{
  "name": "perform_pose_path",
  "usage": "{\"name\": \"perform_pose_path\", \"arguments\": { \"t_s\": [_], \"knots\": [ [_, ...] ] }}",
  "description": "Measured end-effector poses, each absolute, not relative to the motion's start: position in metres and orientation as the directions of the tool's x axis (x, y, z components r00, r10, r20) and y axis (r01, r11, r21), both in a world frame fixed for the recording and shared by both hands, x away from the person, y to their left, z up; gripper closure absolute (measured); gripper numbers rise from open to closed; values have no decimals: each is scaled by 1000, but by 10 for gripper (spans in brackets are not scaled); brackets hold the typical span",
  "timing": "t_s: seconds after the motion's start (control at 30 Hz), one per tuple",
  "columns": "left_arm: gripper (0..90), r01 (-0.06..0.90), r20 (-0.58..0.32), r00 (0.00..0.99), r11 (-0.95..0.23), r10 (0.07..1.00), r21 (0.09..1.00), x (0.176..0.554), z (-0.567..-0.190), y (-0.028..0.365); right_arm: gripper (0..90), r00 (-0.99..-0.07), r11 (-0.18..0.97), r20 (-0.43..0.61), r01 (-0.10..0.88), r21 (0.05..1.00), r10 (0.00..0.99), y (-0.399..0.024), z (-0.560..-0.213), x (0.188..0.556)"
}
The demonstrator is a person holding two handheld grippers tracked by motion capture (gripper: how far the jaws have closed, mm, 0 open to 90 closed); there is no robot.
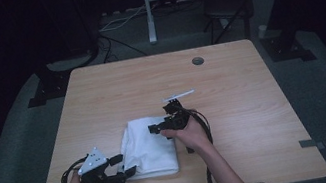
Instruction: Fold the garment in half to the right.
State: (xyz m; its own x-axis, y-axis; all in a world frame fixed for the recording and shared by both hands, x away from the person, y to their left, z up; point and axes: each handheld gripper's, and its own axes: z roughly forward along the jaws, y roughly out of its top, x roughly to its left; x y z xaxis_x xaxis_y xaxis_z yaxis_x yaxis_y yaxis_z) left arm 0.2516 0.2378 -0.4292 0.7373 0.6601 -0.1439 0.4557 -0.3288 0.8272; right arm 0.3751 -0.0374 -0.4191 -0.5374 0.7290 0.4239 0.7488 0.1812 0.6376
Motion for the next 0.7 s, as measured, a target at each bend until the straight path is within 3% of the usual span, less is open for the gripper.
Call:
{"name": "perform_pose_path", "arguments": {
  "t_s": [0.23, 0.5, 0.7],
  "knots": [
    [322, 456, -143, 740, -334, 657, 825, 251, -430, 239, 223, -548, 235, 369, 743, 626, 751, -31, -426, 374],
    [322, 459, -141, 744, -348, 653, 817, 249, -433, 239, 223, -583, 218, 405, 721, 658, 704, -33, -408, 357],
    [322, 466, -147, 748, -354, 647, 811, 248, -437, 235, 235, -574, 252, 416, 751, 611, 705, -34, -427, 349]
  ]
}}
